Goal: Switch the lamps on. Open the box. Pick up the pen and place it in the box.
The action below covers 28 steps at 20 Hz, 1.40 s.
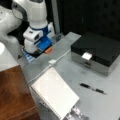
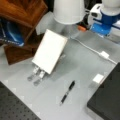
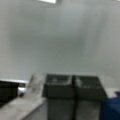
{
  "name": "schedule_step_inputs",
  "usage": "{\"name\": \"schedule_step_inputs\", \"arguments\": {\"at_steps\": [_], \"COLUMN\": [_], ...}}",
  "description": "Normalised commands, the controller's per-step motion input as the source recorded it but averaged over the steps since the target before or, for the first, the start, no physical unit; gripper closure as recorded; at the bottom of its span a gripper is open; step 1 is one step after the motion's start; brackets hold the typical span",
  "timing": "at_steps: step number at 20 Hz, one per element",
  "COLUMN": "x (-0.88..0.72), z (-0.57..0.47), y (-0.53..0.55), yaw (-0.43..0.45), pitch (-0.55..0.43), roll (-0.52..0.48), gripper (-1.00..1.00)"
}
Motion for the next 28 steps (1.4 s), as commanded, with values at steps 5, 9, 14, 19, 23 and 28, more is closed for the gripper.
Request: {"name": "schedule_step_inputs", "arguments": {"at_steps": [5,9,14,19,23,28], "x": [-0.23,-0.24,-0.29,-0.4,-0.42,-0.38], "z": [-0.27,-0.36,-0.4,-0.37,-0.36,-0.44], "y": [0.13,0.18,0.17,0.1,0.04,-0.04], "yaw": [-0.043,-0.042,-0.047,-0.068,-0.06,-0.047], "pitch": [-0.267,-0.289,-0.26,-0.217,-0.237,-0.303], "roll": [0.032,0.074,0.074,0.066,0.042,0.048], "gripper": [1.0,1.0,1.0,1.0,1.0,1.0]}}
